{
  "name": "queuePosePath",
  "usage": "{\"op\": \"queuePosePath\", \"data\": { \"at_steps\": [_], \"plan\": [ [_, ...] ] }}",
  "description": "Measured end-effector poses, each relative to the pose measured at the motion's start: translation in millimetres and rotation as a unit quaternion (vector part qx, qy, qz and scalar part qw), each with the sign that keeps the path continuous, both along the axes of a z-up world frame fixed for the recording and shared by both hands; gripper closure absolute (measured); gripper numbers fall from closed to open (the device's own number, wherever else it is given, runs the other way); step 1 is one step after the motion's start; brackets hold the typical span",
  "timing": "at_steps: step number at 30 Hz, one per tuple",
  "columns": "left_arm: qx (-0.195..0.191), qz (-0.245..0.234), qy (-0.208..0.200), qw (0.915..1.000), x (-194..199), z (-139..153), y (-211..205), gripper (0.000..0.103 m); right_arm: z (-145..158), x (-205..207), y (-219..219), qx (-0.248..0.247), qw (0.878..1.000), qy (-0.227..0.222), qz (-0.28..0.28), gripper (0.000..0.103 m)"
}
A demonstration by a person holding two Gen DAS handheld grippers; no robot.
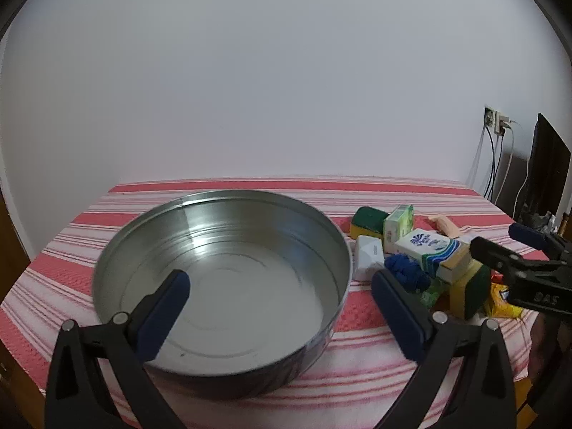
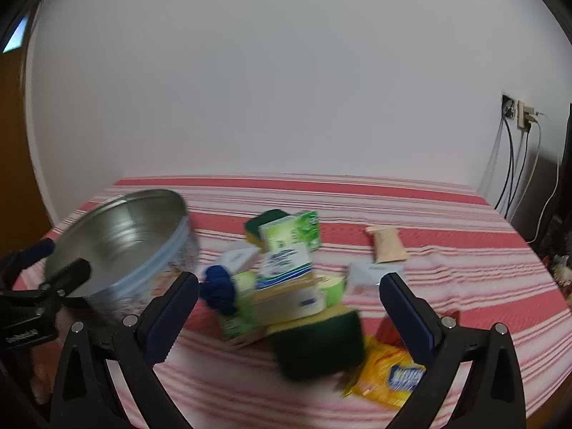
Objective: Organize objects
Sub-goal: 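Grasp the white Vinda tissue pack with the right gripper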
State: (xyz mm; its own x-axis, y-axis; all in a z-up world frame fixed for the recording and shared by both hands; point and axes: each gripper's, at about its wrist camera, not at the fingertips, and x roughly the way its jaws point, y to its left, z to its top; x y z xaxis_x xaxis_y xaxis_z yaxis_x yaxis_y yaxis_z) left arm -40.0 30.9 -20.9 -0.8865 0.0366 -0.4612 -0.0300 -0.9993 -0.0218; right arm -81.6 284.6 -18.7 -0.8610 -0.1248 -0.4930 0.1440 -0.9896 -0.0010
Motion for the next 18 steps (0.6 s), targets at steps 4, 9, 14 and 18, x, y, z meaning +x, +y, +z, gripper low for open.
{"op": "queuePosePath", "data": {
  "at_steps": [4,9,14,18],
  "plan": [
    [-0.011,-0.004,0.001,0.9999,-15,0,14,0.0,-2,-18,0,0.026,0.999,-0.02,-0.003,0.003],
    [-0.019,-0.004,-0.002,0.9998,-29,-1,25,0.0,-4,-39,-13,0.051,0.997,-0.053,0.02,0.012],
    [-0.021,-0.006,-0.005,0.9997,-35,-3,27,0.0,-14,-53,-31,0.11,0.99,-0.084,0.029,0.012],
    [-0.034,-0.01,-0.006,0.9994,-43,-4,34,0.0,-24,-70,-38,0.138,0.983,-0.12,0.031,0.012]
  ]
}}
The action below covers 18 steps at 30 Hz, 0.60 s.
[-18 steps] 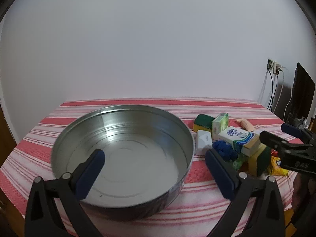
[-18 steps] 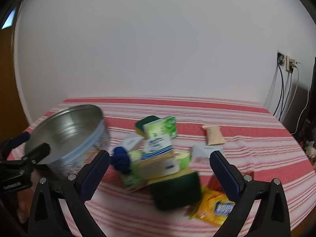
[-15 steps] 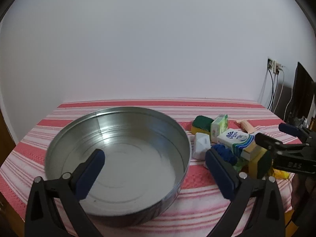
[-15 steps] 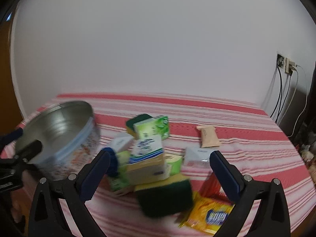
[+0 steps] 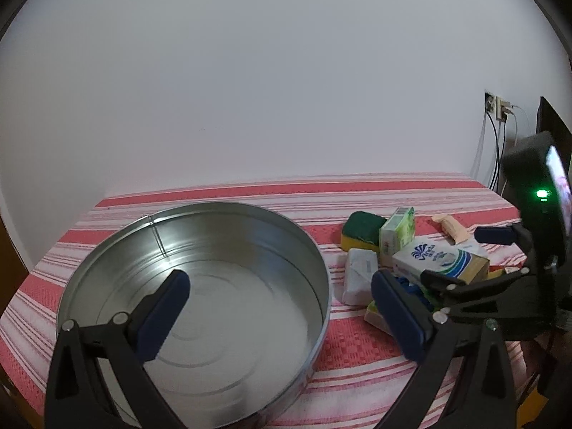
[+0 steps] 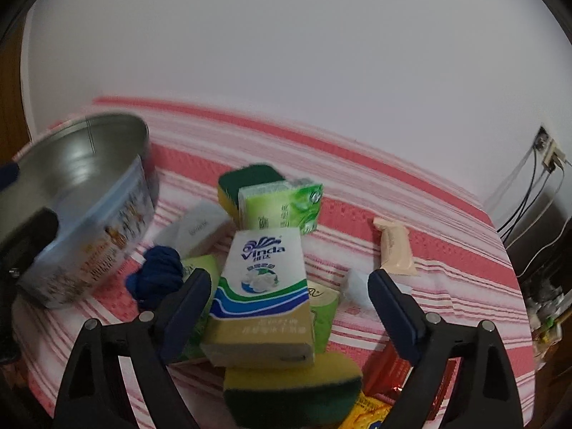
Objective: Organize objects
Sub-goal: 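Grasp the white Vinda tissue pack with the right gripper, then lift the Vinda pack with the right gripper while the left gripper grasps a green-yellow sponge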
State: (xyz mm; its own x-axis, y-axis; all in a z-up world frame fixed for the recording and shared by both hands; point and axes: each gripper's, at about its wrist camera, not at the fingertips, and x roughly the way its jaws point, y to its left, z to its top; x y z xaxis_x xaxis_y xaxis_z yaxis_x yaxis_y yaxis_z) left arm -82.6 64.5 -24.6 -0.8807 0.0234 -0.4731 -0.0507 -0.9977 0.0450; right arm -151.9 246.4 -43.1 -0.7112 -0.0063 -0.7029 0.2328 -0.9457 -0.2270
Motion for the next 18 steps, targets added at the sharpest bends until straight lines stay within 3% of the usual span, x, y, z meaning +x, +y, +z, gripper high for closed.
{"op": "queuePosePath", "data": {
  "at_steps": [2,5,10,18],
  "plan": [
    [-0.002,-0.003,-0.003,1.0,-3,-1,1,0.0,-3,-7,-2,0.008,1.0,-0.011,0.001,0.019],
    [0.0,-0.006,-0.003,1.0,-3,-1,0,0.0,-7,-10,1,-0.01,0.999,-0.035,0.008,0.048],
    [0.004,-0.007,-0.003,1.0,-3,-3,1,0.0,0,-3,7,-0.053,0.998,-0.01,0.021,0.048],
    [0.002,-0.037,0.002,0.9993,-3,-4,24,0.0,23,29,46,-0.138,0.985,0.101,-0.019,0.048]
  ]
}}
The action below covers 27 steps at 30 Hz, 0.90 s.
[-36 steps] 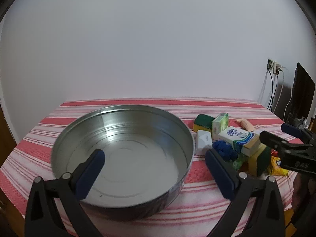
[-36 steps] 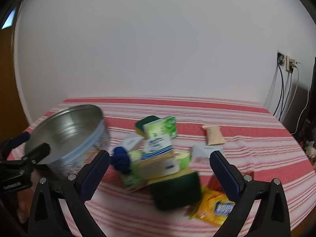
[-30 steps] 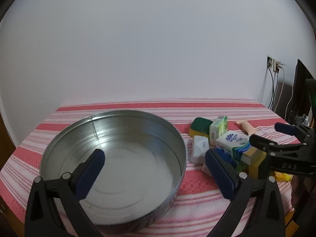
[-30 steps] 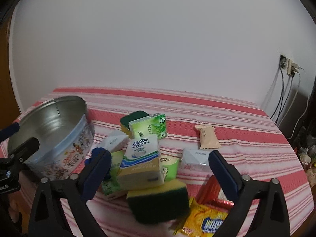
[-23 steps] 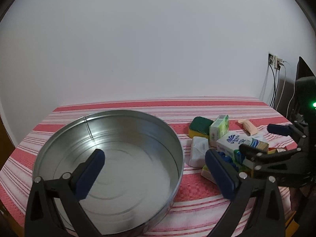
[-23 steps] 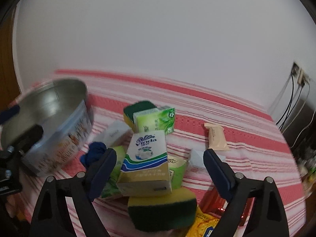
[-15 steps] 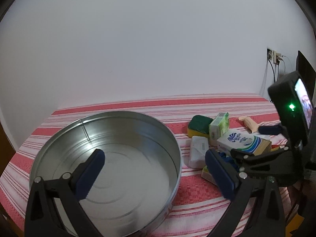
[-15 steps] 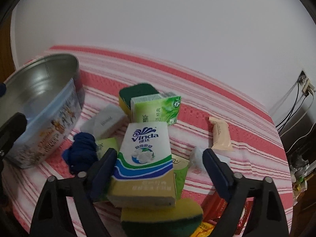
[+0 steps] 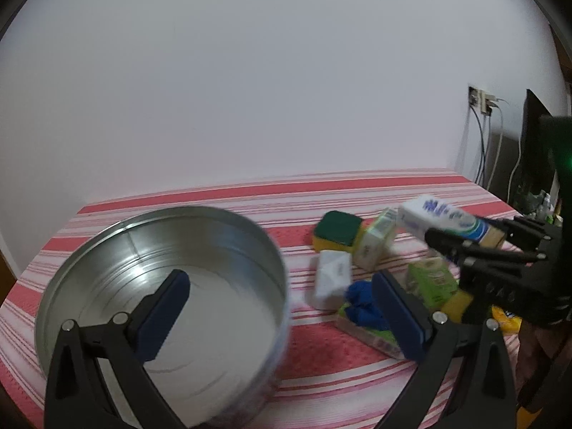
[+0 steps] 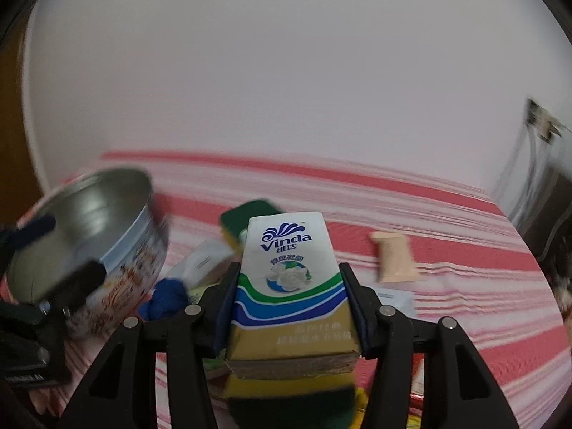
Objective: Organize objects
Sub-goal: 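Lift the Vinda pack with the right gripper while the left gripper grasps a green-yellow sponge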
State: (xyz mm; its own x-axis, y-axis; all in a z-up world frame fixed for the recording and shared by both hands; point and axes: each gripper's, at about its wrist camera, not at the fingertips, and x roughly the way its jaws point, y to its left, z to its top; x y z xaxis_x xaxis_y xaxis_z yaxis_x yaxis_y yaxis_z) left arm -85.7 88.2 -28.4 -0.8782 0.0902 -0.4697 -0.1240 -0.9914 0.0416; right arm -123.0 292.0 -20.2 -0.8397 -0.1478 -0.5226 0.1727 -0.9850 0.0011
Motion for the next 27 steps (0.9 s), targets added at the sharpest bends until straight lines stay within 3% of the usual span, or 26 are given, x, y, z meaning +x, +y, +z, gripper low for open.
{"op": "queuePosePath", "data": {
  "at_steps": [12,16,27],
  "plan": [
    [0.003,-0.059,-0.002,0.9983,5,-5,53,0.0,4,41,51,-0.041,0.993,0.055,-0.099,0.048],
    [0.006,-0.078,-0.007,0.9969,10,-7,68,0.0,-7,58,69,-0.052,0.989,0.06,-0.122,0.048],
    [-0.002,-0.138,-0.02,0.9902,20,-17,112,0.0,-22,80,110,-0.067,0.986,0.058,-0.144,0.048]
  ]
}}
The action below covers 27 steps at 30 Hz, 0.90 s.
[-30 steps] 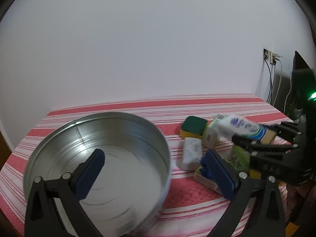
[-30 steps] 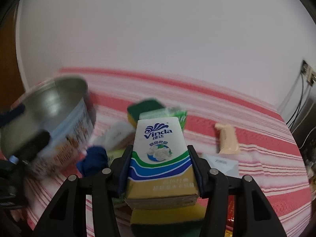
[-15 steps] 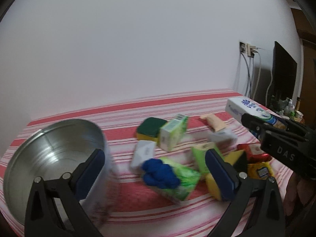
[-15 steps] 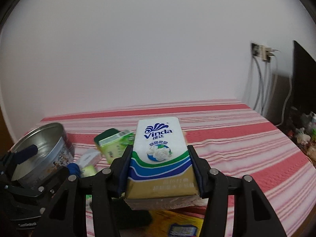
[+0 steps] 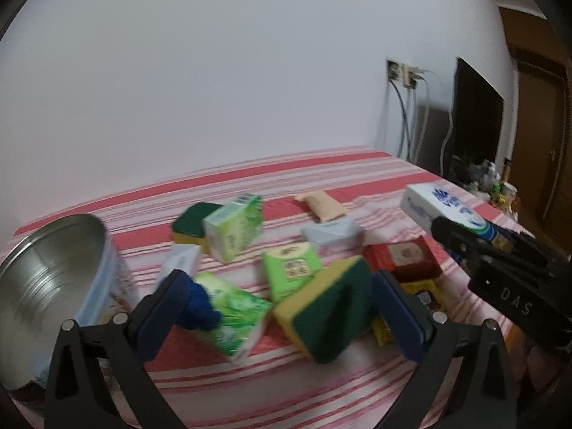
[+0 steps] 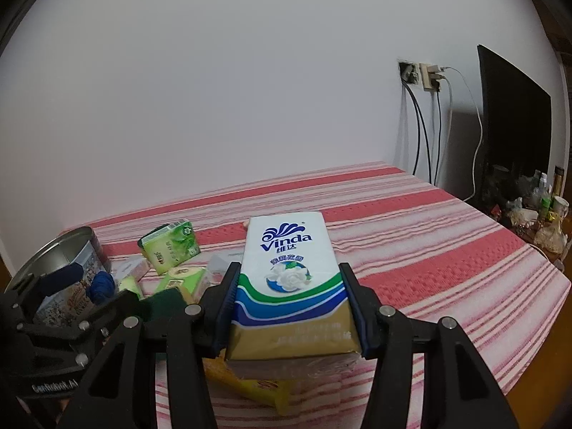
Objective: Organize objects
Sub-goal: 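Lift the Vinda pack with the right gripper while the left gripper grasps a green-yellow sponge, then carry the sponge in the left gripper and the Vinda pack in the right gripper over the tin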
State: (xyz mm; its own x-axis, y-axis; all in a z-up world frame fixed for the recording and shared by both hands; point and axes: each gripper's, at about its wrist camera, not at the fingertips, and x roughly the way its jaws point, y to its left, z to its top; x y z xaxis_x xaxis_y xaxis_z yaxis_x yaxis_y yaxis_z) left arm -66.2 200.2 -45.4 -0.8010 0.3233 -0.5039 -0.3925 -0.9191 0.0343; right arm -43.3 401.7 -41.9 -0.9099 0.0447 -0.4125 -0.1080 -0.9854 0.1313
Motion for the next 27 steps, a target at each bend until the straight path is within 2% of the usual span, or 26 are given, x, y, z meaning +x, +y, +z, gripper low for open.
{"op": "queuePosePath", "data": {
  "at_steps": [6,7,9,10,11,15,17,23,27],
  "plan": [
    [-0.011,-0.032,-0.01,0.9994,-1,-5,17,0.015,-5,0,3,-0.009,1.0,-0.002,0.008,0.048],
    [-0.009,-0.033,-0.013,0.9993,-2,-5,17,0.02,-5,0,1,-0.008,1.0,-0.002,0.007,0.048],
    [-0.008,-0.04,-0.022,0.9989,-4,-7,18,0.039,-7,0,0,-0.01,1.0,-0.003,0.008,0.048],
    [-0.008,-0.047,-0.029,0.9985,-5,-9,18,0.055,-8,1,1,-0.01,1.0,-0.003,0.007,0.048],
    [-0.007,-0.053,-0.033,0.998,-5,-10,18,0.062,-8,1,1,-0.011,1.0,-0.002,0.006,0.048],
    [-0.011,-0.061,-0.025,0.9978,-1,-9,18,0.069,-6,3,0,-0.011,1.0,0.001,0.005,0.048],
    [-0.008,-0.064,-0.024,0.9976,0,-10,17,0.075,-6,4,-4,-0.011,1.0,0.002,0.003,0.048],
    [0.004,-0.072,-0.016,0.9972,4,-9,12,0.085,-4,6,-9,-0.012,1.0,0.008,0.003,0.048],
    [0.013,-0.076,-0.013,0.997,8,-6,8,0.086,-2,7,-11,-0.012,1.0,0.012,0.004,0.048]
  ]
}}
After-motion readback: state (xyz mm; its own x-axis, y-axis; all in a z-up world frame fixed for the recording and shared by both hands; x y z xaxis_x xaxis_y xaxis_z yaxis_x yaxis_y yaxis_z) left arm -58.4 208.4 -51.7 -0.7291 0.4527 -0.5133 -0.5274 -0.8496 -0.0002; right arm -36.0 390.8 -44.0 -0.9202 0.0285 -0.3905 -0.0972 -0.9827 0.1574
